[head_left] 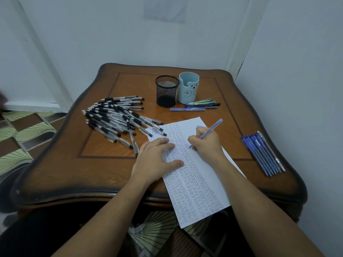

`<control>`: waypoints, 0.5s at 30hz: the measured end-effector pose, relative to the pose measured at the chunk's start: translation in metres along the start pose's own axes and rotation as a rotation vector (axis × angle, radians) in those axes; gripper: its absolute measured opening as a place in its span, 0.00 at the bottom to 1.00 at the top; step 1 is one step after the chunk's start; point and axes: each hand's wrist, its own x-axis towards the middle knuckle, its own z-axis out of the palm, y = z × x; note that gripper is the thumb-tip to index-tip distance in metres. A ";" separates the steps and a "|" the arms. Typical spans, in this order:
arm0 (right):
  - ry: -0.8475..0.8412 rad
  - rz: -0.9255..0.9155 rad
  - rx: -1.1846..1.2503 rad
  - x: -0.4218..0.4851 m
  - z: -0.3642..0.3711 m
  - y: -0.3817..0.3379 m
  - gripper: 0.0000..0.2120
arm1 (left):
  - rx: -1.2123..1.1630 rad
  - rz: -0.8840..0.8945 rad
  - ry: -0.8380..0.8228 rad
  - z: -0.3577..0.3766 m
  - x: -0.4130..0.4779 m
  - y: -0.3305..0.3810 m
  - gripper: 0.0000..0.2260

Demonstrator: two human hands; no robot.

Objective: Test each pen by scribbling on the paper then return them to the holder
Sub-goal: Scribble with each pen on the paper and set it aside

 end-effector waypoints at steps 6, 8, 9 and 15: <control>0.009 -0.008 -0.018 0.000 0.000 0.001 0.20 | 0.004 0.001 0.000 0.001 0.000 0.000 0.30; 0.025 -0.013 -0.031 0.001 -0.002 0.002 0.21 | -0.002 0.003 -0.003 0.001 0.000 0.000 0.30; 0.024 -0.021 -0.039 0.001 -0.002 0.002 0.21 | -0.006 0.002 -0.001 0.000 0.000 -0.001 0.30; 0.009 -0.045 -0.039 0.000 -0.002 0.001 0.22 | -0.013 -0.003 0.006 0.000 0.000 0.000 0.30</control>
